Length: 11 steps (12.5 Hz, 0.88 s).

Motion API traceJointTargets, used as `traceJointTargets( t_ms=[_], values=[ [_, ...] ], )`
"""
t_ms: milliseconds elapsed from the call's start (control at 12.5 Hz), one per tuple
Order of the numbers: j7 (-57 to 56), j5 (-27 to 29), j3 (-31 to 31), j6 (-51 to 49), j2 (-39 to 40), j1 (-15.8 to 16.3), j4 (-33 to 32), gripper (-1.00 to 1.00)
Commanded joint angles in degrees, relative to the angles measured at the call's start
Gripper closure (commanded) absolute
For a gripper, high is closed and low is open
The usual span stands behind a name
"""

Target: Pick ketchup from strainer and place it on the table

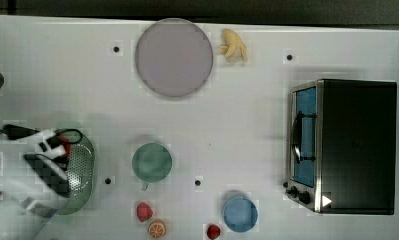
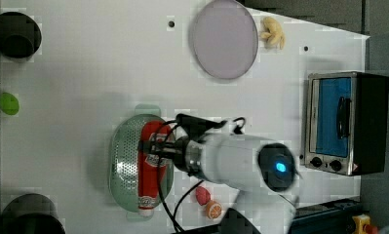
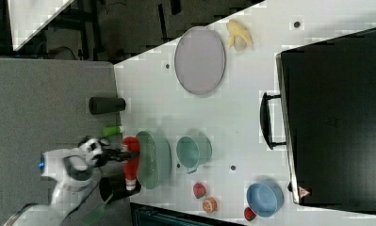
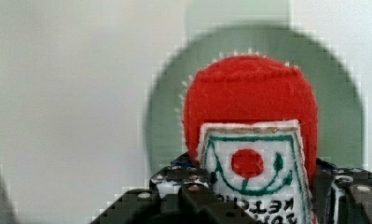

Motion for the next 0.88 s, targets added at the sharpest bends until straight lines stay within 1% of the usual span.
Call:
traceJointTargets(
  t_ms=[80,240,400,560,720,880],
  values=[
    [-4.26,3.05,2.06,-4.21,-6.33,-4.53,3.48,-0.18],
    [-11.23,7.10,1.94,-10.05,-8.11,-6.92,6.25,-0.18],
    [-18.39,11.89,1.14,-17.58,-8.29,-10.09,9.57,-0.18],
    [-23.86,12.58,-0.52,-22.32,-8.34,-13.56,12.49,-0.18],
    [-28.11,12.35,-3.05,-23.12,-8.34,-16.64,14.26,-0.18],
    [-32.20,12.35,-6.54,-23.05,-8.33,-19.23,14.66,-0.18]
  ],
)
